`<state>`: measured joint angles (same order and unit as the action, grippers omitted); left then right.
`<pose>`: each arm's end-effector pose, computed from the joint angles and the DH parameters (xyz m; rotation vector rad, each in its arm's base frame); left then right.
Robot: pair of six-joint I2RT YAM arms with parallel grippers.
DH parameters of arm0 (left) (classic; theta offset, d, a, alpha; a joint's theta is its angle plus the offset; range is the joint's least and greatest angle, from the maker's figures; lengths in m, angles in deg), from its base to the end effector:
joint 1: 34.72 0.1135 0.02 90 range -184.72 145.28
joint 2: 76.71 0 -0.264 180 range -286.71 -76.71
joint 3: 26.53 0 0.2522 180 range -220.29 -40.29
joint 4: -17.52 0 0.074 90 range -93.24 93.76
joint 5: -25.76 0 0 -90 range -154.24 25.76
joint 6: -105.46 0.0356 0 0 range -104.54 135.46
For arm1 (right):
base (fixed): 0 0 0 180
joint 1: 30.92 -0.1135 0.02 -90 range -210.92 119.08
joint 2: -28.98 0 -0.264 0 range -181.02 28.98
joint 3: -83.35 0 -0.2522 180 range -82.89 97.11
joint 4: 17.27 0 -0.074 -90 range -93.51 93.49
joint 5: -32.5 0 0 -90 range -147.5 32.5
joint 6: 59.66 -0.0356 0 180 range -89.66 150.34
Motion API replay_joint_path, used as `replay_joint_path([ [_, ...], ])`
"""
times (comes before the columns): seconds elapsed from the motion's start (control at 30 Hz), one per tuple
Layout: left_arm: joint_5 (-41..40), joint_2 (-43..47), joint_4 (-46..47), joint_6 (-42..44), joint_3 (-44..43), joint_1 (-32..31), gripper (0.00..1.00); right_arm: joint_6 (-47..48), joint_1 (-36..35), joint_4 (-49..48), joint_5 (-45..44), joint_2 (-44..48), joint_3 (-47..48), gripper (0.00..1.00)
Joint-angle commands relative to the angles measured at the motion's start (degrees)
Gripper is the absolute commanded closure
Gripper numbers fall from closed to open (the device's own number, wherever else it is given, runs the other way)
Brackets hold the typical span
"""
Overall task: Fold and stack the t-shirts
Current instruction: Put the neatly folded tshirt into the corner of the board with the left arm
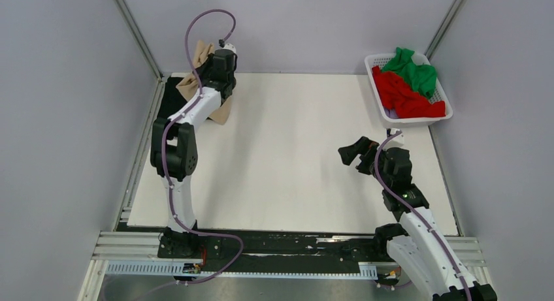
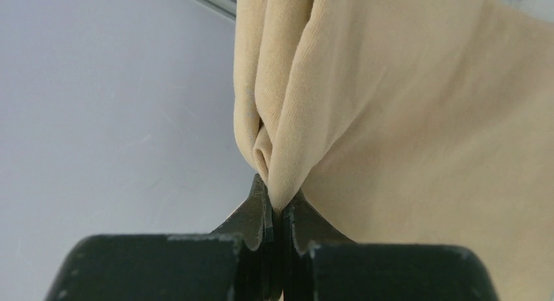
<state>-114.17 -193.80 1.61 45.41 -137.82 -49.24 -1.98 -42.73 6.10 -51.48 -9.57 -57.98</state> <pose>0.4726 -0.0943 0.2872 0.1593 1.9325 1.0214 0.1620 0.0377 0.2354 0.2912 2.0034 0.5993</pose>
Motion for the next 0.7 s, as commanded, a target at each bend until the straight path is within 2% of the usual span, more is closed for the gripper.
replay_joint_path([
  [0.0, 0.6, 4.4, 2.9, 1.9, -5.4, -0.1, 1.00, 1.2, 0.0, -1.1, -1.3, 0.5, 0.4, 0.00],
  [0.33, 2.3, 5.4, 2.5, 3.7, -6.1, 0.4, 1.00, 0.2, 0.0, -1.4, -2.7, 0.3, 0.0, 0.00],
  [0.67, 4.2, -1.1, 2.4, 2.2, -7.6, 5.3, 1.00, -0.2, 0.0, -1.7, -2.7, -1.2, 0.1, 0.00],
])
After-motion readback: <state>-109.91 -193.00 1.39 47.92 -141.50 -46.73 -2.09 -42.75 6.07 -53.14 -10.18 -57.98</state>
